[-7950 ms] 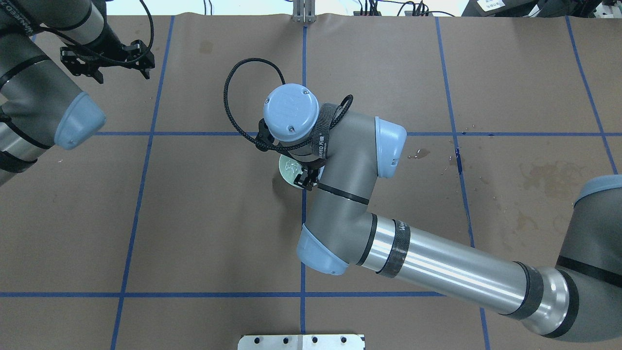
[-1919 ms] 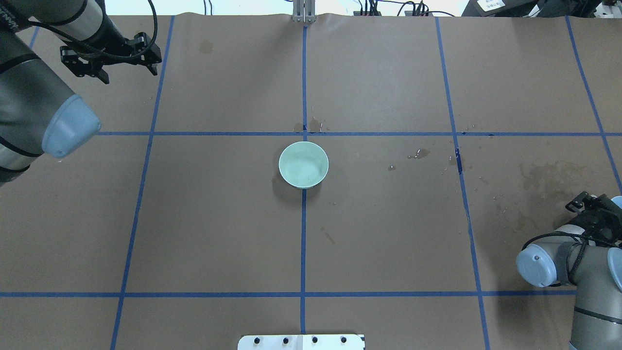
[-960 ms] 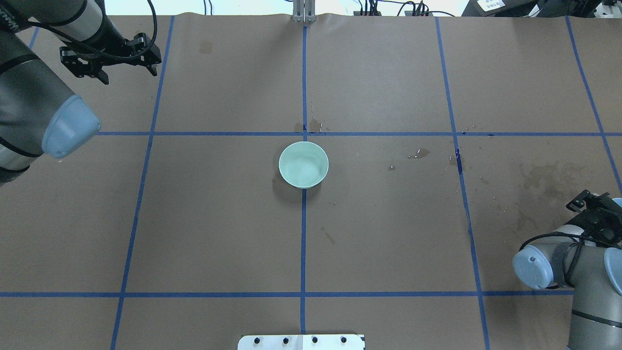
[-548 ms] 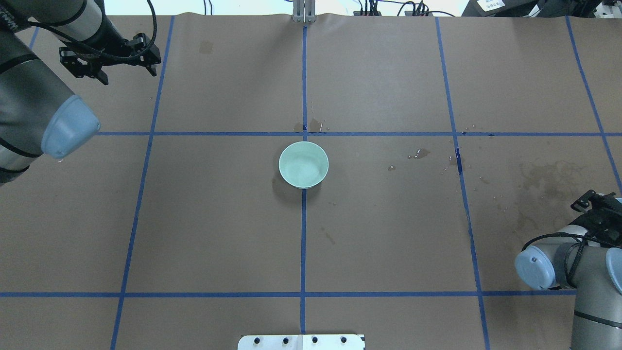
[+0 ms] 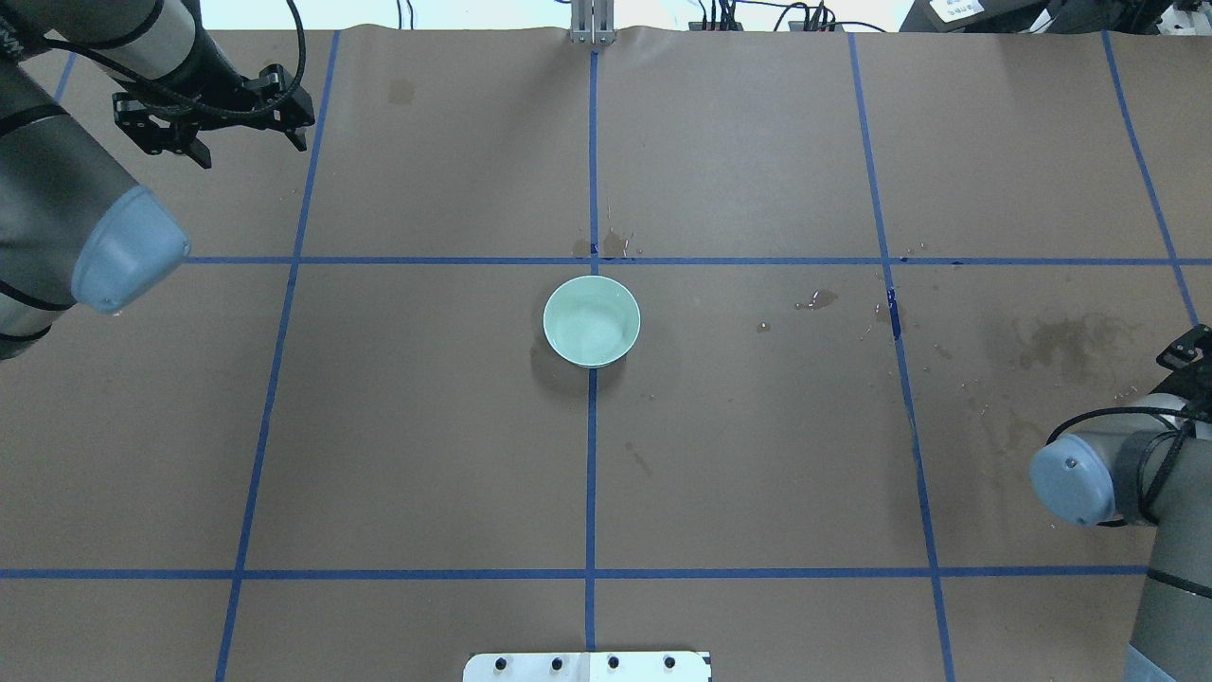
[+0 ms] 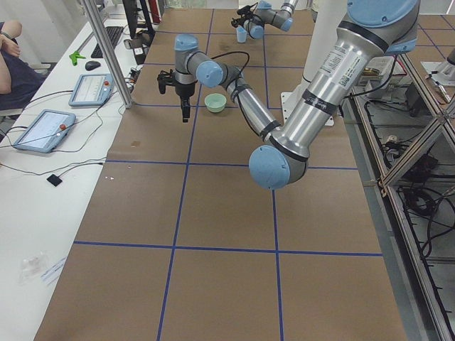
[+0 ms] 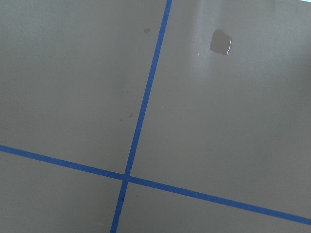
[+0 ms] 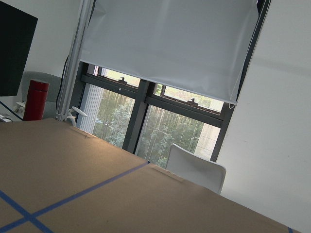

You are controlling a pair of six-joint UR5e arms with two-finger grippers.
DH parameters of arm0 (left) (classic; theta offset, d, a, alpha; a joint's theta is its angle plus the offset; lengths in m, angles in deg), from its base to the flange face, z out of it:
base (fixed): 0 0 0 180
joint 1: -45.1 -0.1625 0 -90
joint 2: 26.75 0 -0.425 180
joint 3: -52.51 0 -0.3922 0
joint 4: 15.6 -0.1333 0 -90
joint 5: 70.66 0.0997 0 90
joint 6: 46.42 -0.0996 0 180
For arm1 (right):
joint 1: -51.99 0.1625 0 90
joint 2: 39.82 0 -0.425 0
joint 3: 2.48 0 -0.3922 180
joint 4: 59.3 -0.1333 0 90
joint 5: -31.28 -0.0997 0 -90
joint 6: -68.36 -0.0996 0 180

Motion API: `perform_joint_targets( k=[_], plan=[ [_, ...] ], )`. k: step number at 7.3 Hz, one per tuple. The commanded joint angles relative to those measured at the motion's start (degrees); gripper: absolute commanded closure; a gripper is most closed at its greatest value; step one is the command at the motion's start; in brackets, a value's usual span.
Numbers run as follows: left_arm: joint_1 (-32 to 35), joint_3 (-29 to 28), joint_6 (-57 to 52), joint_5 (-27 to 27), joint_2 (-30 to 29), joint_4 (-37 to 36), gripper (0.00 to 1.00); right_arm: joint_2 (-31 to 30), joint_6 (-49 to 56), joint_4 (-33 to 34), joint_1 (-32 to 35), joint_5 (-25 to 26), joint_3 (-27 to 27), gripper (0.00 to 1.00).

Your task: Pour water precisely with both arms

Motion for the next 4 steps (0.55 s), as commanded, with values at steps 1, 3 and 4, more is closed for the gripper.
perform_joint_targets(
  k=[1,3,4],
  plan=[
    [0.0,0.3,0.1,-0.1,0.0,0.0,0.00,1.8,15.8,-0.1,9.9,4.9,2.5,0.01],
    [-2.5,0.4,3.7,-0.3,-0.3,1.7,0.00,10.8,36.5,-1.9,18.5,6.4,1.9,0.01],
    [-3.8,0.5,4.1,-0.1,-0.7,2.3,0.00,13.1,50.7,-7.6,22.8,5.1,1.5,0.01]
  ],
)
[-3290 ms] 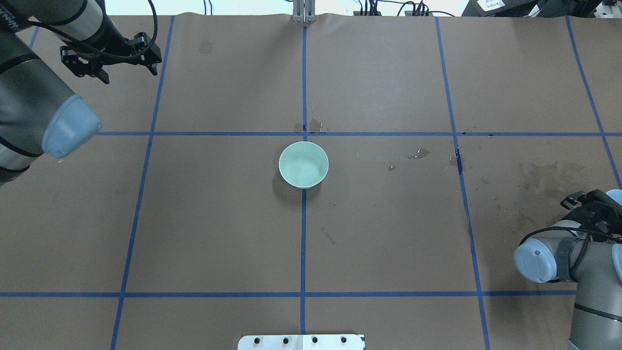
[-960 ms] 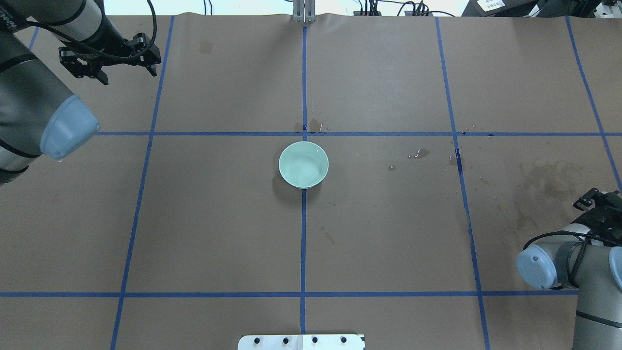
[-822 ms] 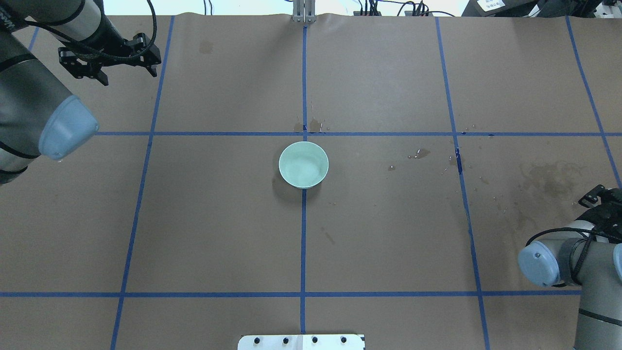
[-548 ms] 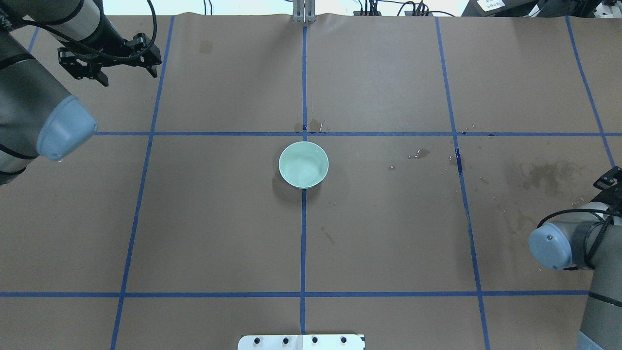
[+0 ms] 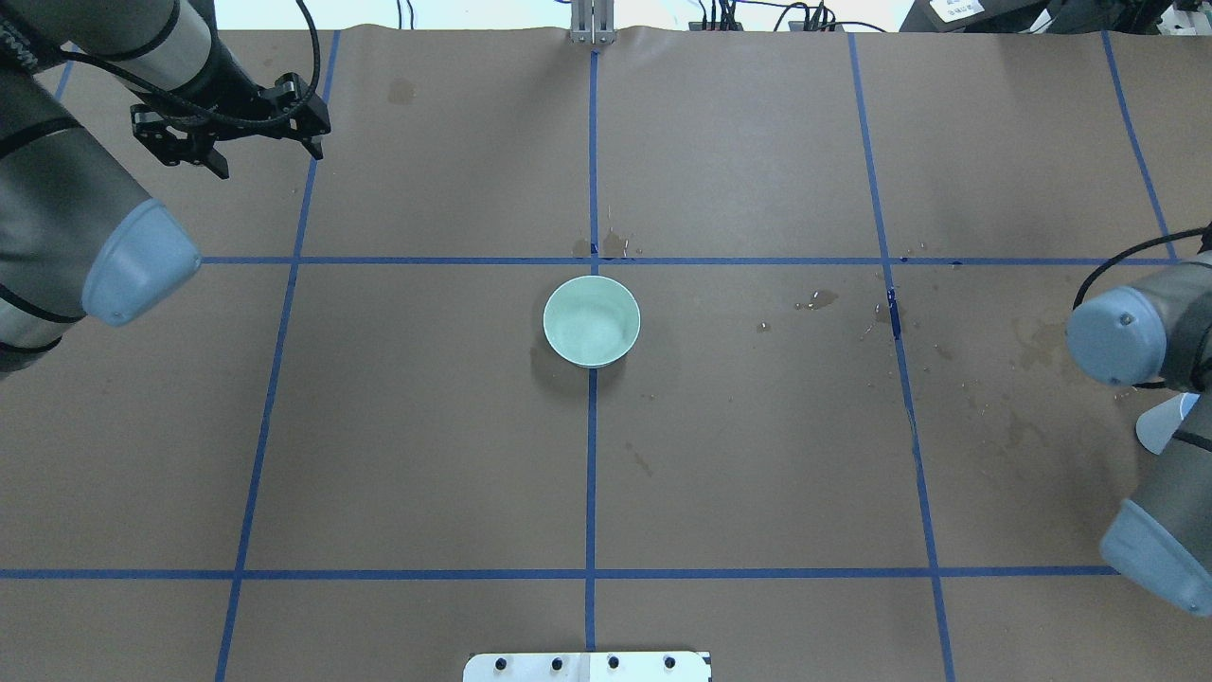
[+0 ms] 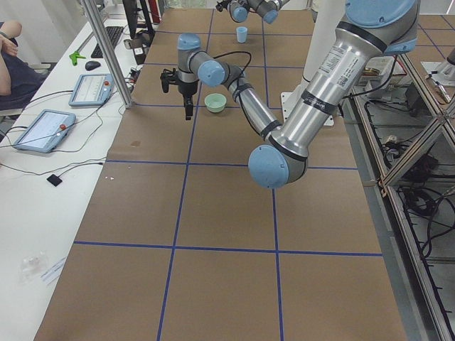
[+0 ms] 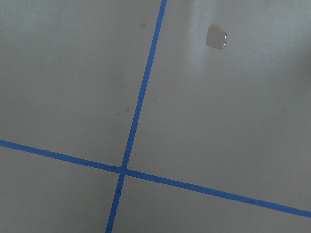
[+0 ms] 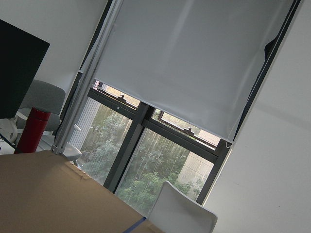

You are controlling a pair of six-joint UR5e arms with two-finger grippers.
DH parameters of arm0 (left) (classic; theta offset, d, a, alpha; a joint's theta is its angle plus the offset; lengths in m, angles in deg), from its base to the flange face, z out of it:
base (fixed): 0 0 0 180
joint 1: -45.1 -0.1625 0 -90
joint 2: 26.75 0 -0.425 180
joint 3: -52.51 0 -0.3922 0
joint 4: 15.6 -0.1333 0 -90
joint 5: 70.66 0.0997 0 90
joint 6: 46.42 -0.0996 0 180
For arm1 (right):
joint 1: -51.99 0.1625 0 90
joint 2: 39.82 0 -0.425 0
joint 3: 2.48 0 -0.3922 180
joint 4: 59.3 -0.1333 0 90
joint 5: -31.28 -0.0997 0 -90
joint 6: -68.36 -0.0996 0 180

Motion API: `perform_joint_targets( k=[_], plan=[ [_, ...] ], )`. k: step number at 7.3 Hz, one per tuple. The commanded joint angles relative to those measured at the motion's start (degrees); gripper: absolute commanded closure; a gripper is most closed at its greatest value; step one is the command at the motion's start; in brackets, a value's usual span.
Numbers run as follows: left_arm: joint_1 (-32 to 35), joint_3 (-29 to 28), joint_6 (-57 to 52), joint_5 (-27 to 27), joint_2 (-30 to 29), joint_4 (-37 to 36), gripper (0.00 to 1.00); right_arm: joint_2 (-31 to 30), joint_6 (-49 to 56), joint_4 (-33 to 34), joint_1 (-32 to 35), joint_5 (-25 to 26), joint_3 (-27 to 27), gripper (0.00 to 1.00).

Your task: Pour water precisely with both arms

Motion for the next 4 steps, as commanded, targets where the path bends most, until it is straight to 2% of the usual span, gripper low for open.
perform_joint_targets(
  k=[1,2,3,4],
  plan=[
    [-2.3,0.1,2.8,0.2,-1.0,0.9,0.00,4.5,29.9,-13.3,9.8,-5.0,-1.1,0.01],
    [-3.2,0.0,3.4,0.2,-1.4,0.9,0.00,4.8,41.3,-22.3,14.2,-8.2,-4.3,0.01],
    [-5.4,-0.3,5.6,0.4,-1.4,4.0,0.00,4.9,51.7,-29.7,18.3,-13.9,-7.1,0.01],
    [-7.6,-0.8,11.1,0.4,-1.4,9.8,0.00,6.2,61.3,-34.3,22.1,-21.8,-9.6,0.01]
  ],
)
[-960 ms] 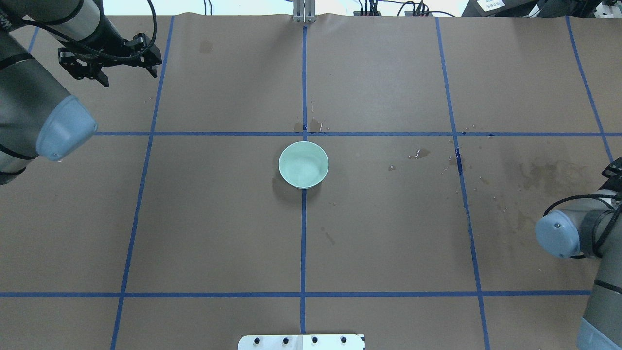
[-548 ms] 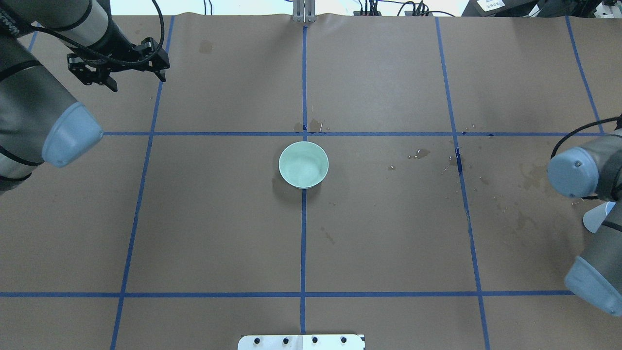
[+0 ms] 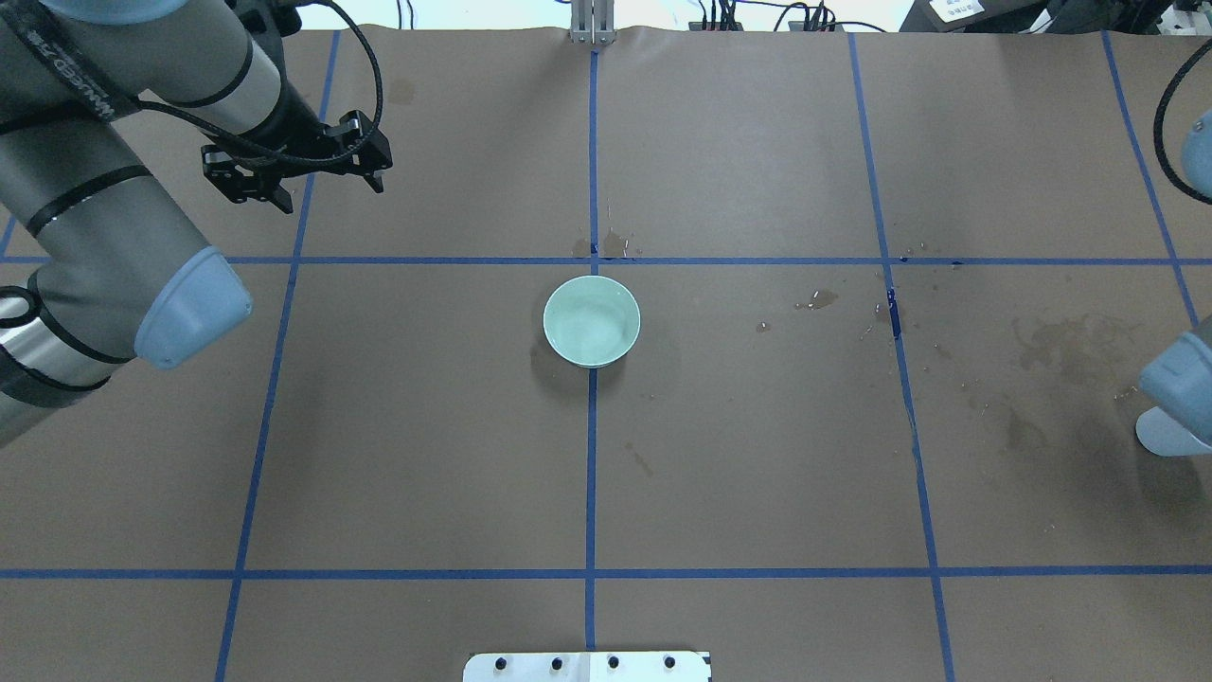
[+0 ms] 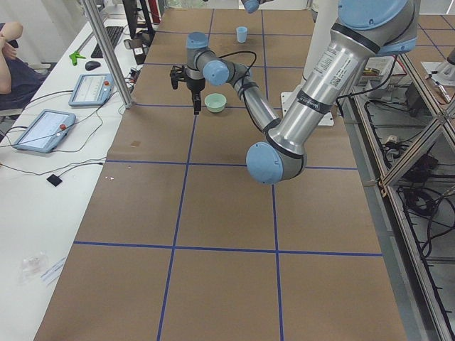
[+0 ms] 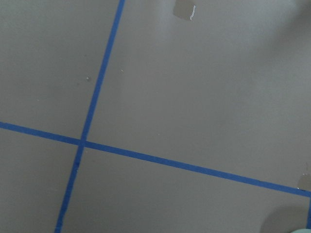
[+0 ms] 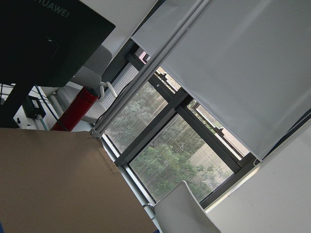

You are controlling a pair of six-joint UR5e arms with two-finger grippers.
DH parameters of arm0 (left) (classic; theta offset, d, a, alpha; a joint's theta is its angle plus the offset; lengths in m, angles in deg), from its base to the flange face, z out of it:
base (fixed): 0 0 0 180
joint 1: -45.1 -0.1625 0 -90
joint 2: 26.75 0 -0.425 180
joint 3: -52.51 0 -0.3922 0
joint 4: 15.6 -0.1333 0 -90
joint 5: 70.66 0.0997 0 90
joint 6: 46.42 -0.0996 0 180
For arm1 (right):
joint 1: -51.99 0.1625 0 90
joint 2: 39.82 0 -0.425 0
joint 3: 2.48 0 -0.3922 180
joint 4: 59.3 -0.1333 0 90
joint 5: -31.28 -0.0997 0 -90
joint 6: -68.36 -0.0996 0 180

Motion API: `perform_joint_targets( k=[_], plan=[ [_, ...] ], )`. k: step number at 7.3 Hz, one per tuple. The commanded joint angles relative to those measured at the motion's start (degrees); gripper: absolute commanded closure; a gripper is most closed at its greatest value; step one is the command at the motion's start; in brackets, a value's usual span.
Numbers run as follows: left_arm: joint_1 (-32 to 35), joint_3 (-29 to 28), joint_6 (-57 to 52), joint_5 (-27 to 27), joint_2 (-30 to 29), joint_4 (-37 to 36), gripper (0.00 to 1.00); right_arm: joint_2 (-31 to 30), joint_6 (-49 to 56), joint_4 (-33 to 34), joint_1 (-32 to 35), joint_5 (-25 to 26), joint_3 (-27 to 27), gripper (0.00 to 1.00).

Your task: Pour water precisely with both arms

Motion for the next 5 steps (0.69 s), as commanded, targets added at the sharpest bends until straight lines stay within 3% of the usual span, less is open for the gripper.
perform_joint_targets(
  k=[1,2,5],
  plan=[
    [-5.3,-0.7,8.8,1.0,-0.1,8.4,0.00,3.1,20.0,-8.5,8.3,-16.1,-4.9,0.01],
    [-9.3,-1.4,9.5,5.4,-1.0,8.4,0.00,4.5,24.4,-8.6,10.3,-24.0,-6.6,0.01],
    [-15.0,-8.8,11.9,9.2,-8.8,8.6,0.00,9.4,37.4,-7.9,16.3,-44.3,-12.9,0.01]
  ],
)
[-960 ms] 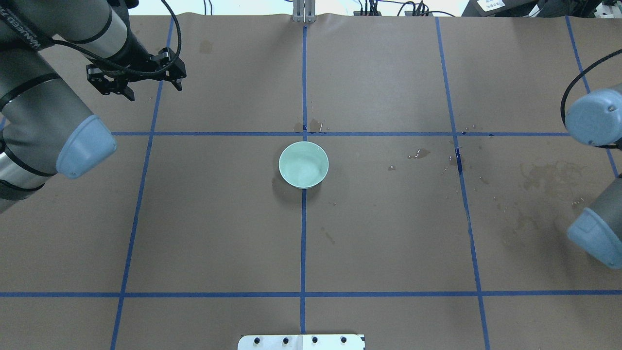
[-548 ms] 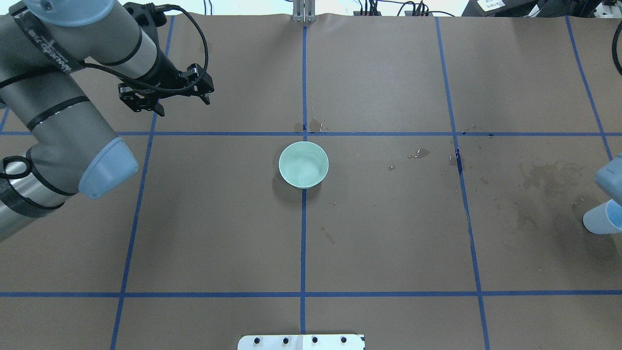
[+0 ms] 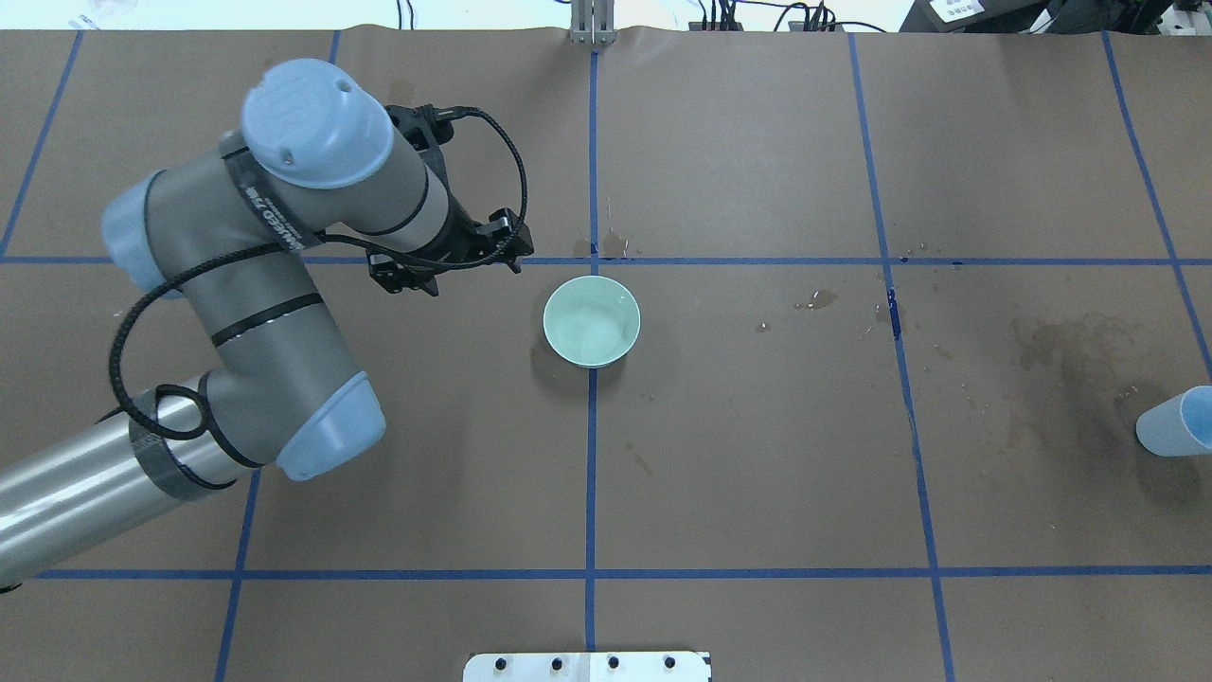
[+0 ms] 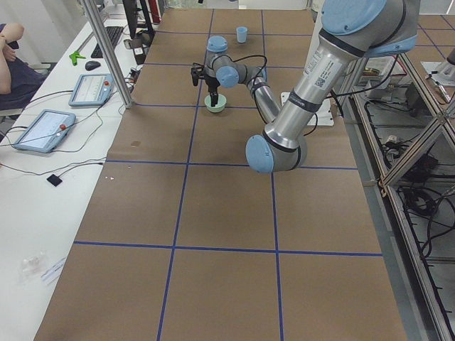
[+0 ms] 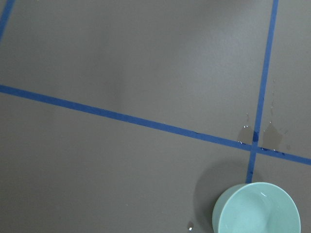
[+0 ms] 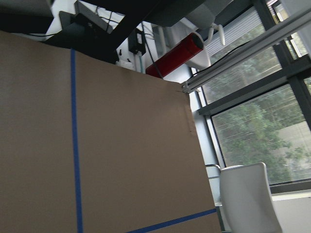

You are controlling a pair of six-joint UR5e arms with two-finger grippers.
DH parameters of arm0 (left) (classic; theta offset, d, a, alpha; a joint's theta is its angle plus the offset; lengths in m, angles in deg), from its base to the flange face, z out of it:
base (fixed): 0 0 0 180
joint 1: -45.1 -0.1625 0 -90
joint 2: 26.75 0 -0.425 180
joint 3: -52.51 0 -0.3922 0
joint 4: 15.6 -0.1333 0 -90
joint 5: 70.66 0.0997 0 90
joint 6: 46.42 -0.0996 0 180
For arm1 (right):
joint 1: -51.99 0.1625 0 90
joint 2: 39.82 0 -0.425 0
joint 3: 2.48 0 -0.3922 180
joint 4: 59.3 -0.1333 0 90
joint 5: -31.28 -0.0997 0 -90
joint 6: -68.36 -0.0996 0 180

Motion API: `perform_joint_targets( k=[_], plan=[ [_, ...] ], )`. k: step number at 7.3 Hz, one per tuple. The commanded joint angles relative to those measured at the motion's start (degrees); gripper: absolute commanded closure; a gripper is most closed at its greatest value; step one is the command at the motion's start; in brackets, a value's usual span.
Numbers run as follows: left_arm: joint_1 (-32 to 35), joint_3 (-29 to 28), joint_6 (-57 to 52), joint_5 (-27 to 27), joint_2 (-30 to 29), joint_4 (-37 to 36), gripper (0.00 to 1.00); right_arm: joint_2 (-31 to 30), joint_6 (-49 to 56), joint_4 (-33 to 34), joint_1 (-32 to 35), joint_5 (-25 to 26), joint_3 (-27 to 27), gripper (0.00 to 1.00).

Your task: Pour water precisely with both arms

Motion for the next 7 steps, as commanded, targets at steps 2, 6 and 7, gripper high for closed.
perform_joint_targets(
  k=[2,6,7],
  plan=[
    [-3.4,-3.3,0.9,1.8,-3.2,0.1,0.00,2.2,13.9,0.3,5.8,-19.2,-6.6,0.01],
    [-3.9,-7.4,0.9,1.8,-3.4,2.9,0.00,1.9,20.0,6.5,7.4,-26.6,-6.6,0.01],
    [-4.0,-7.9,0.9,1.8,-3.8,2.9,0.00,1.6,21.1,6.6,7.5,-26.6,-6.6,0.01]
  ],
)
